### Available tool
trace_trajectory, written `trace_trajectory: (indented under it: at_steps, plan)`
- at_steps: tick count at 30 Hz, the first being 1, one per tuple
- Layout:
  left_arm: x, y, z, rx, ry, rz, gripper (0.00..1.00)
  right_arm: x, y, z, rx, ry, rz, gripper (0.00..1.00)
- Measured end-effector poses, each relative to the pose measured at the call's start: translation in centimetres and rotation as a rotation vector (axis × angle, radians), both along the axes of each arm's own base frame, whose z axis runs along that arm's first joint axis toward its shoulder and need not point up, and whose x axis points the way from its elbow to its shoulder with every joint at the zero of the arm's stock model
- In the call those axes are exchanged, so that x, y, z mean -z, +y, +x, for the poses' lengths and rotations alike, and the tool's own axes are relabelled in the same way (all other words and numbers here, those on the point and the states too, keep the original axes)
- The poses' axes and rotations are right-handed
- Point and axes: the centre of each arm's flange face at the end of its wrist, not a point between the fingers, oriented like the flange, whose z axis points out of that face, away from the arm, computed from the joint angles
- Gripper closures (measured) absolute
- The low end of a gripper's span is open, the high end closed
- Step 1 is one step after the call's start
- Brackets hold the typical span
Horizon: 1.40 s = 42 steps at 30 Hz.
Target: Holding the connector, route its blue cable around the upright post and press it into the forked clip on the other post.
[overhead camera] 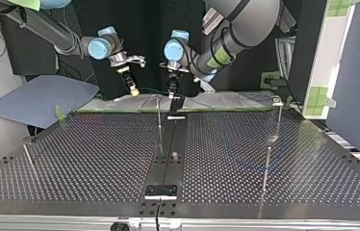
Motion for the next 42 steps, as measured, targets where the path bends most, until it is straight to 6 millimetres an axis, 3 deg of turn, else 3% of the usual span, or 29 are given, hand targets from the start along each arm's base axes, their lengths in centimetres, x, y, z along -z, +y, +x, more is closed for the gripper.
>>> trace_trajectory:
  at_steps: [6, 14, 31, 42]
  plan:
    - [0.1, -0.3, 0.4, 0.001, -0.002, -0.006, 1.0, -0.2, -1.0, -0.7, 0.021, -0.008, -0.007, 1.0]
    - [1.9, -0.2, 0.7, -0.004, 0.022, 0.008, 1.0, -0.4, -1.7, -1.4, 0.039, -0.016, -0.009, 1.0]
    - [1.1, -1.2, 2.1, 0.027, 0.027, 0.0, 1.0, -0.9, -3.5, -2.4, 0.067, -0.043, -0.01, 1.0]
    - [2.9, -0.8, 2.3, 0.016, 0.06, 0.004, 1.0, -1.1, -4.2, -2.9, 0.079, -0.053, -0.007, 1.0]
